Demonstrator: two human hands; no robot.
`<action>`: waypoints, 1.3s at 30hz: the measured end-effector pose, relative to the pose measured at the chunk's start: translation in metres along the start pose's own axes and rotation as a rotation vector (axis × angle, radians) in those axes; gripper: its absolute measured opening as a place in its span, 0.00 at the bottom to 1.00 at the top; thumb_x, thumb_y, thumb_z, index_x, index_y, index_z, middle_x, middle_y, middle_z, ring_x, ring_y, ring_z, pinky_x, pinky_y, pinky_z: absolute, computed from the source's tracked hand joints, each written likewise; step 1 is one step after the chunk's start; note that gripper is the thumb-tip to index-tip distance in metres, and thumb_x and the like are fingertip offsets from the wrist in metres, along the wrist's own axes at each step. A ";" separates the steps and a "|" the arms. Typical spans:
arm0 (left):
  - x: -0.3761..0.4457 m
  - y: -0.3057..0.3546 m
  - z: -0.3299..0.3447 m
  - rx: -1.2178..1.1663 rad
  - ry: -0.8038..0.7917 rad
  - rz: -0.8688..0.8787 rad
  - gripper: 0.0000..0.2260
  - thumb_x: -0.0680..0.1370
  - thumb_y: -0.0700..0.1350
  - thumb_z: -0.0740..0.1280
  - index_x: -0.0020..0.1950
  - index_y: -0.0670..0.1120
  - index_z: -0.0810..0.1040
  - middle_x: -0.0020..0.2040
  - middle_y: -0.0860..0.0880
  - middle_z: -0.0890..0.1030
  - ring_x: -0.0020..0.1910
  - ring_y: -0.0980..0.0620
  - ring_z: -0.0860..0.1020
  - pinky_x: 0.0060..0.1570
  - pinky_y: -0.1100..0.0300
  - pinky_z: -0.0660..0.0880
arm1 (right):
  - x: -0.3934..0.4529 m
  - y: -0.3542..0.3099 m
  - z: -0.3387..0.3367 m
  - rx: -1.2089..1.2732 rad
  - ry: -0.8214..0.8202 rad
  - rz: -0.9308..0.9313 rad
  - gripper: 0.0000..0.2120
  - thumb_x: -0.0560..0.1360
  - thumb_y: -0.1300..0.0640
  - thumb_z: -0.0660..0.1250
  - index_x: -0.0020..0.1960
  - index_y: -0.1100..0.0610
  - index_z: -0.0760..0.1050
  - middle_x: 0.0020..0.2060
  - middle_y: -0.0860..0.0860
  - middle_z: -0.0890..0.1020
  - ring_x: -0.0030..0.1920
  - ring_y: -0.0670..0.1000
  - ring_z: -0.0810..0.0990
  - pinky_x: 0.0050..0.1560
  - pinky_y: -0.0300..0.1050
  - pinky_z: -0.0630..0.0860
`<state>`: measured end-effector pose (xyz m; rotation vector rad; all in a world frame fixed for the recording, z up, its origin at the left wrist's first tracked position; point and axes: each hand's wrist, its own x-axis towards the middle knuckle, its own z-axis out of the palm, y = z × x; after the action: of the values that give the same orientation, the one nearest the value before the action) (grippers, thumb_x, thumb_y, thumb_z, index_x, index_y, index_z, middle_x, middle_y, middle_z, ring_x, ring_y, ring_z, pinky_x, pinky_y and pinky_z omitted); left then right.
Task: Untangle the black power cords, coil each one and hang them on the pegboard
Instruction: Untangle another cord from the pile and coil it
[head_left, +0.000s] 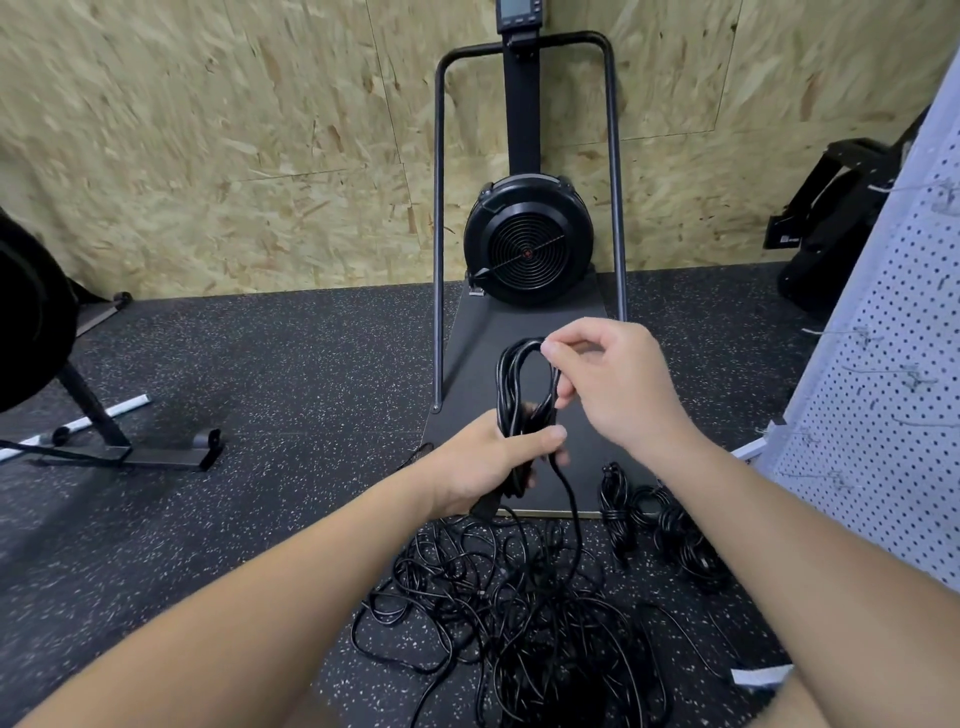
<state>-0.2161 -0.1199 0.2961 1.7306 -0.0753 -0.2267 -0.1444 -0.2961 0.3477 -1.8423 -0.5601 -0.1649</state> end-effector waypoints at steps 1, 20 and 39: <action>0.000 0.001 0.002 0.025 -0.004 0.014 0.09 0.87 0.49 0.70 0.52 0.44 0.81 0.50 0.44 0.85 0.44 0.45 0.75 0.45 0.49 0.72 | 0.000 0.001 0.001 -0.050 0.042 -0.052 0.05 0.83 0.57 0.73 0.49 0.54 0.86 0.34 0.51 0.85 0.32 0.51 0.85 0.39 0.42 0.81; 0.016 0.000 -0.016 -0.308 0.279 0.122 0.06 0.88 0.43 0.66 0.56 0.41 0.78 0.38 0.48 0.72 0.34 0.52 0.68 0.41 0.55 0.77 | -0.007 0.044 0.010 -0.110 -0.648 0.305 0.15 0.82 0.71 0.61 0.65 0.63 0.81 0.55 0.59 0.89 0.53 0.51 0.89 0.63 0.61 0.84; 0.020 -0.001 -0.054 -0.201 0.677 -0.028 0.14 0.85 0.53 0.69 0.45 0.47 0.76 0.34 0.49 0.73 0.33 0.48 0.70 0.33 0.57 0.66 | -0.007 0.023 0.014 -0.265 -0.466 -0.090 0.06 0.79 0.51 0.79 0.45 0.48 0.84 0.31 0.41 0.79 0.33 0.42 0.73 0.36 0.35 0.67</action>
<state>-0.1860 -0.0715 0.3014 1.5288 0.4520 0.3280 -0.1428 -0.2907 0.3204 -2.1265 -0.9836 0.1437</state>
